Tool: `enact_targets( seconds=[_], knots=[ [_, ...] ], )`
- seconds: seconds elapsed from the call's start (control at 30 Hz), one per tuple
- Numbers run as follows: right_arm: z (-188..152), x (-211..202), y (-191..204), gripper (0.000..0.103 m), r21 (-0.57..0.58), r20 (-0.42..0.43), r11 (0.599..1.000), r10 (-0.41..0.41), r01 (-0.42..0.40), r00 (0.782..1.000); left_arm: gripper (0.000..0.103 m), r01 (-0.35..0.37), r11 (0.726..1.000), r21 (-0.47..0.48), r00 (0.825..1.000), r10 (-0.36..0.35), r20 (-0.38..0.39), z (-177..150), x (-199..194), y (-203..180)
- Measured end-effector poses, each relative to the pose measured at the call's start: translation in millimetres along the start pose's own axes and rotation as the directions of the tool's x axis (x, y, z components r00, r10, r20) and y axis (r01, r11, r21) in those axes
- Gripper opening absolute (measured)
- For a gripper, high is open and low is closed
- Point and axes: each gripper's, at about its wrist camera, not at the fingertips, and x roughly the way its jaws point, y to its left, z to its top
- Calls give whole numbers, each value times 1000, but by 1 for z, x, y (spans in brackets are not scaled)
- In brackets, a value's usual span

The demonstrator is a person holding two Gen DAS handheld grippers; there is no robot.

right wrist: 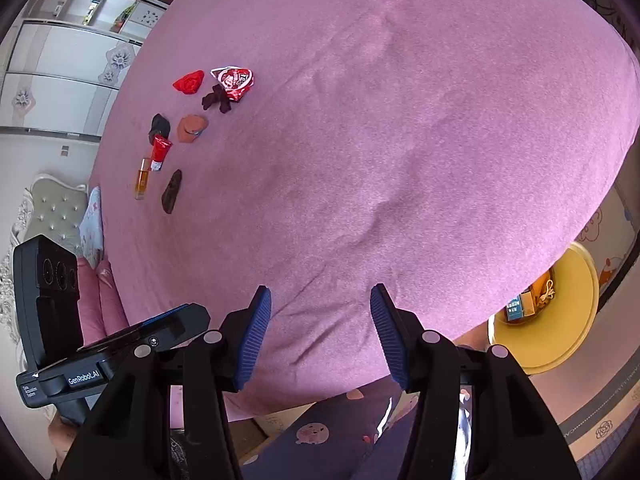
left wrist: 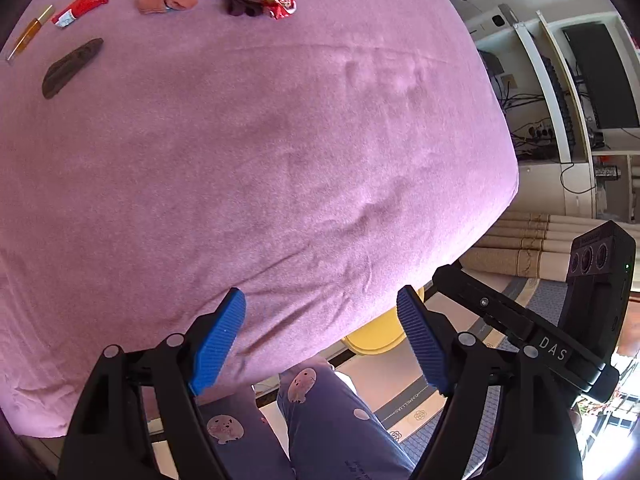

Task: Collect trash
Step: 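Move both tools back over the bed toward the socks and snack wrapper, then grasp the brown sock with the left gripper while the right grasps the red wrapper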

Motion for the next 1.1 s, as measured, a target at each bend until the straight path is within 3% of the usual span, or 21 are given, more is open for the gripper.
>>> enact_targets(
  seconds=[0.2,0.47,0.8,0.93,1.1],
  knots=[
    [35,19,44,52,-59,-10,998,15,-16,1000,78,18,997,-78,999,-14,52,29,-24,34],
    [109,48,84,52,-147,-66,989,5,-15,998,78,40,980,-194,995,-21,102,83,-31,58],
    [203,95,110,52,-215,-137,976,-47,17,989,78,72,926,-370,992,-27,125,162,-18,90],
    [229,114,115,54,-217,-151,976,-65,31,986,80,73,911,-406,992,-26,122,188,-9,102],
    [256,144,121,60,-226,-157,972,-109,72,982,80,80,873,-481,991,-16,136,220,3,128]
  ],
)
